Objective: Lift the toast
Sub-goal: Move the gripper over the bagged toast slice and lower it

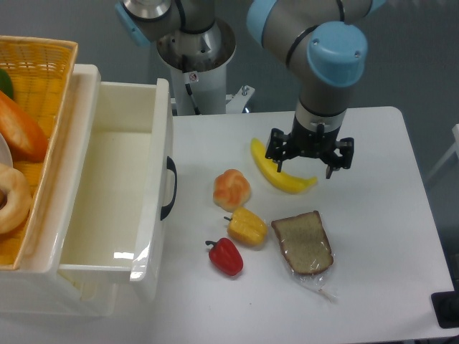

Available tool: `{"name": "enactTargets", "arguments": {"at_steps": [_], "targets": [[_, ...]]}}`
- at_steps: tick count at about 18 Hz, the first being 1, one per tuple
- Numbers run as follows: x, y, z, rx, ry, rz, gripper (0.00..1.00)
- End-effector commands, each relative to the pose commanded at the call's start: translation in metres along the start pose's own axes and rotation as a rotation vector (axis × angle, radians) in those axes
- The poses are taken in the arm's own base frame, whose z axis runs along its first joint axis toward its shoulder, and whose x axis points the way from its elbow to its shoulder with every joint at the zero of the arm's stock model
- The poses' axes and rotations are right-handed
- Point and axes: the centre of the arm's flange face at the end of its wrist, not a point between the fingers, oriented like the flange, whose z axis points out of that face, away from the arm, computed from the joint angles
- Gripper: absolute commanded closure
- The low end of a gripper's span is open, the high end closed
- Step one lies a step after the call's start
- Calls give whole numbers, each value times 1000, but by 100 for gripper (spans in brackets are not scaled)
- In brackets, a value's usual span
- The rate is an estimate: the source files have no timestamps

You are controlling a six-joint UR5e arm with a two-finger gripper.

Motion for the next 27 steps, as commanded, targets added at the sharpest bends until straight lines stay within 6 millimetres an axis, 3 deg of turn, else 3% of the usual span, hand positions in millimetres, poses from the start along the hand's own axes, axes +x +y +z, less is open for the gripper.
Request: {"name": "enactTargets", "arguments": {"at_steps": [8, 14, 21, 27], "targets": [[-26, 17, 10, 1, -1, -23, 0], [-36, 25, 35, -12, 12, -73, 0], [-65, 35, 60, -25, 49, -127, 0], [-73, 34, 82, -16, 106, -222, 0]]}}
